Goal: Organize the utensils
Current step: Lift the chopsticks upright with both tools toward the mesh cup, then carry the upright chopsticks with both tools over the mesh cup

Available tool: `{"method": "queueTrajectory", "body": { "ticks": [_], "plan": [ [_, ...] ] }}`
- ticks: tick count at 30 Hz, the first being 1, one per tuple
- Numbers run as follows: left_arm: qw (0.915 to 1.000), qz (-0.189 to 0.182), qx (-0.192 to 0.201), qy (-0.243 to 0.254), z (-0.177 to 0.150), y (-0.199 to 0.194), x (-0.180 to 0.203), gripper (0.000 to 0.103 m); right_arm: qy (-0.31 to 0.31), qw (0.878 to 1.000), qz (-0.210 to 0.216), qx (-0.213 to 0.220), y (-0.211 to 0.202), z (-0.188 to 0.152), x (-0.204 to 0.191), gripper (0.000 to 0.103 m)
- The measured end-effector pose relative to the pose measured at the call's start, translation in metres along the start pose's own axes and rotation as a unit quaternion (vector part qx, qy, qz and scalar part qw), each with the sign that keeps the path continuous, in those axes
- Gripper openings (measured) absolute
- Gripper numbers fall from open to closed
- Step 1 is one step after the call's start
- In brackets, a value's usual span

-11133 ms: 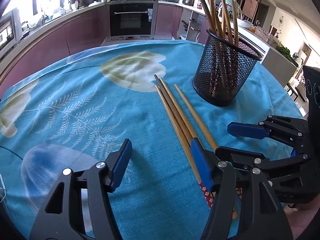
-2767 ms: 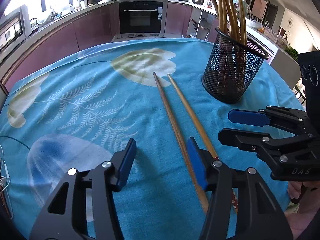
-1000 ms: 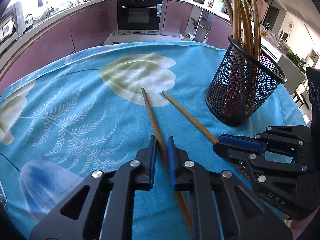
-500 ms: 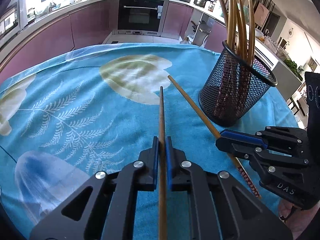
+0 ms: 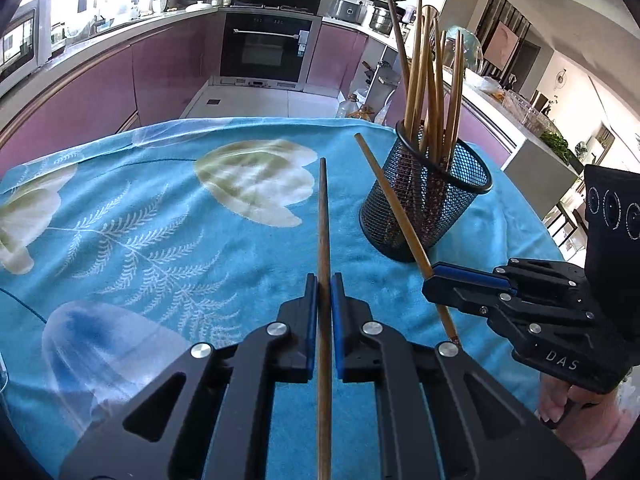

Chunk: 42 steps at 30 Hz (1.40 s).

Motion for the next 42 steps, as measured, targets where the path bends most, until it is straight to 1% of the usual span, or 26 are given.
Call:
{"method": "queueTrajectory", "body": {
  "ticks": [23, 30, 42],
  "plan": [
    [0.9996, -0.009, 0.027, 0.001, 0.000, -0.021, 0.010, 0.007, 0.006, 1.000, 0.016, 0.023, -0.016, -0.002, 0.004, 0.006],
    [0.9989, -0.019, 0.042, 0.000, 0.000, -0.032, 0.010, 0.007, 0.006, 0.999, 0.022, 0.035, -0.024, 0.000, 0.004, 0.006],
    [0.9971, -0.047, 0.060, -0.008, 0.002, -0.047, 0.011, 0.007, 0.006, 0.998, 0.030, 0.055, -0.038, 0.005, 0.006, 0.006]
  ]
}}
Point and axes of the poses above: each gripper's, at about its wrist camera, not at the fingertips, and y roughly the way its jaws point, x to its right, z to its top, the point moved 1 cm from there along y, roughly the way its jaws point, and after that the axes turned 13 degrees about y, right-handed, at the moved point
